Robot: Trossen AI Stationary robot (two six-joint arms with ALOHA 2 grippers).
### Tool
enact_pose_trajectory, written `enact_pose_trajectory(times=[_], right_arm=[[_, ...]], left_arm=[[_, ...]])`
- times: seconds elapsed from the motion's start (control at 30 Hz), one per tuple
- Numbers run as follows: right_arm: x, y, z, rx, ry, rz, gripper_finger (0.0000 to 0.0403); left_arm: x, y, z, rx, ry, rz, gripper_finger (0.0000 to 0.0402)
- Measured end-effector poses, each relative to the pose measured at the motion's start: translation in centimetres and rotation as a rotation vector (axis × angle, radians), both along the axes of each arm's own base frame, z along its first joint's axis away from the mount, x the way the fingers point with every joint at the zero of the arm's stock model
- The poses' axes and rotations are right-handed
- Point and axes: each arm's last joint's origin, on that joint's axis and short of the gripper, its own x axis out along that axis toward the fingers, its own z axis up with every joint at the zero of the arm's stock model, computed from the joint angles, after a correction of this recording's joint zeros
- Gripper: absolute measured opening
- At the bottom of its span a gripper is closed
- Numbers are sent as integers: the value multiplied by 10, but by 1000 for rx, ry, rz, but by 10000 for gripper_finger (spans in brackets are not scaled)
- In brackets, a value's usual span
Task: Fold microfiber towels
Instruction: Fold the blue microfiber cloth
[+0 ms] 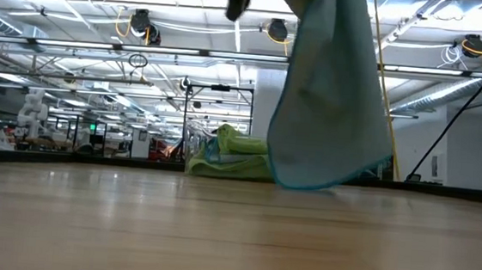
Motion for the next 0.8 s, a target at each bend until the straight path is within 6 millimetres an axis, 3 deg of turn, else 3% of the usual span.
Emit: enact_pose_trajectory(times=[0.27,0.37,0.63,0.8], right_arm=[[0,0,1,87,-11,-34,0],[1,4,1,198,-7,-2,0],[9,45,7,462,-17,146,0],[12,75,1,576,62,72,0]], left_arm=[[-53,2,38,-83,96,28,3],[-75,1,62,-135,29,30,5],[-130,-22,119,-362,-175,-189,3],[-160,-44,147,-336,-65,-258,2]])
